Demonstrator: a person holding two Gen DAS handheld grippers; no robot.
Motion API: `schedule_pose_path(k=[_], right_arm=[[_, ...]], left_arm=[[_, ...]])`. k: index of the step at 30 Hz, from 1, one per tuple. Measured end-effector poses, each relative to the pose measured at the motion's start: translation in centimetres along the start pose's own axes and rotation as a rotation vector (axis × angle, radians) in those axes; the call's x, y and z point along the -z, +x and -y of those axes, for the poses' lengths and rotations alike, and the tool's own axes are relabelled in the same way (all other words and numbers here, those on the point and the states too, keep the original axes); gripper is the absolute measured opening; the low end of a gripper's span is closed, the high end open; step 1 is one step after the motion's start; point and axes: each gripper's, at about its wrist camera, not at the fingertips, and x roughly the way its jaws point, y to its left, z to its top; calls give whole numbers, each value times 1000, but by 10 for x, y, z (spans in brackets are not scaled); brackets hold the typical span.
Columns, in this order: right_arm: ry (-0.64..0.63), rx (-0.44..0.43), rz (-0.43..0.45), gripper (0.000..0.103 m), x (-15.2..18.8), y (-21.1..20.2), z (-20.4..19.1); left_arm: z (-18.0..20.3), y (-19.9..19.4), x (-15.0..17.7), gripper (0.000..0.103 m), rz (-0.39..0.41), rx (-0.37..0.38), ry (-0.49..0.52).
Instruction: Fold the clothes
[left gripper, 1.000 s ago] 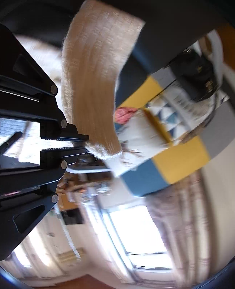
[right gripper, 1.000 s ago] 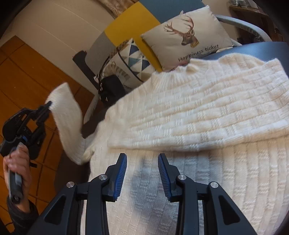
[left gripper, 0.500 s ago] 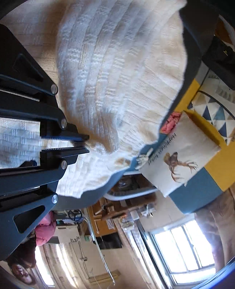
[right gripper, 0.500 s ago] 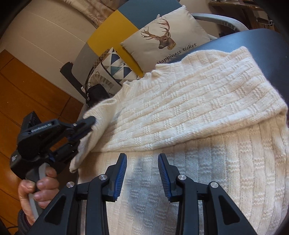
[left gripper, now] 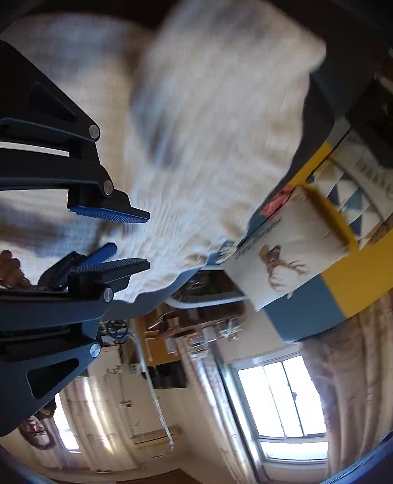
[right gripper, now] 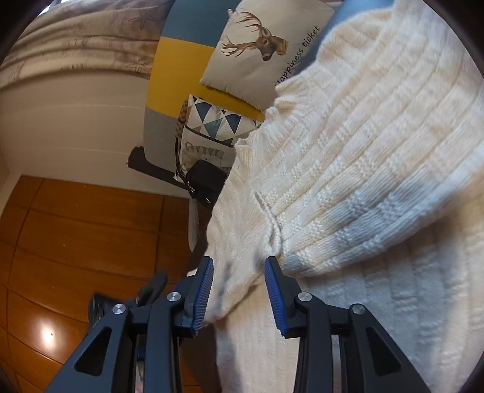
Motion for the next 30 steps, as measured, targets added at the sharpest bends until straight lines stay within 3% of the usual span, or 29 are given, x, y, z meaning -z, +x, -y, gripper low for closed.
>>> schedule_pose_path(k=[7, 12, 17, 23, 30], right_arm=[[76, 19, 29, 31, -2, 19, 12], [80, 36, 24, 31, -1, 31, 10], [-5, 103, 3, 7, 0, 46, -5], [-168, 115, -9, 7, -2, 47, -42], [-268, 119, -14, 6, -11, 46, -84]], left_arm=[[-76, -53, 7, 26, 48, -38, -182], [-104, -73, 13, 26, 78, -45, -225], [-125, -82, 17, 26, 110, 25, -308], [-140, -84, 11, 26, 148, 127, -444], [-127, -60, 5, 26, 129, 134, -482]])
